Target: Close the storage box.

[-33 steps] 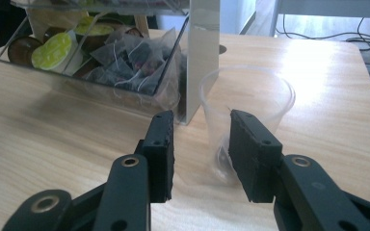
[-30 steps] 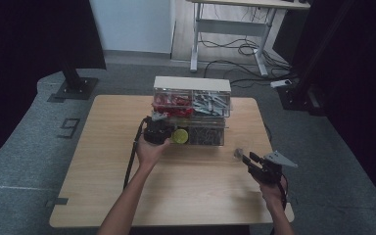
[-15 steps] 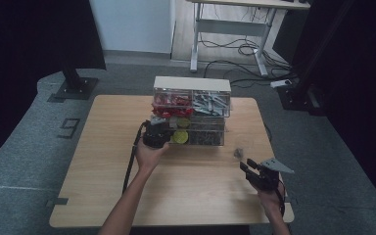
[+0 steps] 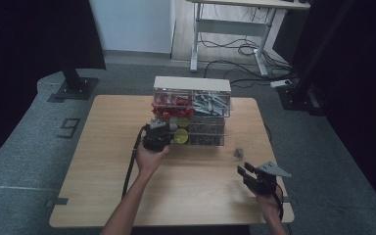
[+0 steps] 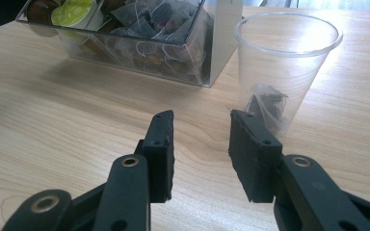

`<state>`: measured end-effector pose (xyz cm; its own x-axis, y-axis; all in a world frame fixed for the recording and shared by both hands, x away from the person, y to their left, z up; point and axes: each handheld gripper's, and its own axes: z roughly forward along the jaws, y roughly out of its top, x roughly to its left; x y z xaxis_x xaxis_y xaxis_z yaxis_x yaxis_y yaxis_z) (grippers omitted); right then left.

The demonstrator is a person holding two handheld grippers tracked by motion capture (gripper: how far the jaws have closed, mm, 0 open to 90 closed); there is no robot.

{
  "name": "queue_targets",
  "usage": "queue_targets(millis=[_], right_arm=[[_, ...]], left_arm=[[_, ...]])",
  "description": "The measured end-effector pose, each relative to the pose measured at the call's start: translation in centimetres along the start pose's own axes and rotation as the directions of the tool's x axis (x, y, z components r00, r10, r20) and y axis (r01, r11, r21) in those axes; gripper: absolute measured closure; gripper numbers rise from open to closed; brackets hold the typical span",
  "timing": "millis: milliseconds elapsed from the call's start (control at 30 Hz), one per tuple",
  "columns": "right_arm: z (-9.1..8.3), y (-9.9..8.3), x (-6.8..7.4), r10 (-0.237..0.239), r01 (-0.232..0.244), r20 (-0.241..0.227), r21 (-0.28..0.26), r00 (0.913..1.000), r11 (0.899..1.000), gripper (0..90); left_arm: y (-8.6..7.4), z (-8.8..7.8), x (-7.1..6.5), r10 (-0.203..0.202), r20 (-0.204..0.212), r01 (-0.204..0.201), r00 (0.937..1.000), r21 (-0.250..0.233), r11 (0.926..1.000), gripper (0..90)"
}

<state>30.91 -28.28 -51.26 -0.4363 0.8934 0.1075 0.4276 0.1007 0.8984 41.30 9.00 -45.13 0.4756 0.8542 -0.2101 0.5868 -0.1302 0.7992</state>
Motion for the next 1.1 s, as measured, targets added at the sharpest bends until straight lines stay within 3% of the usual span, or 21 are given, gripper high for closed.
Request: queue_targets(millis=[1100], right_arm=[[1.0,-1.0,1.4,-0.037,0.038,-0.027,0.045,0.999,0.998,61.0]], left_arm=[[-3.2,1.7,0.0,-0.023,0.022,0.022,0.9995,0.057,0.9981,90.0]])
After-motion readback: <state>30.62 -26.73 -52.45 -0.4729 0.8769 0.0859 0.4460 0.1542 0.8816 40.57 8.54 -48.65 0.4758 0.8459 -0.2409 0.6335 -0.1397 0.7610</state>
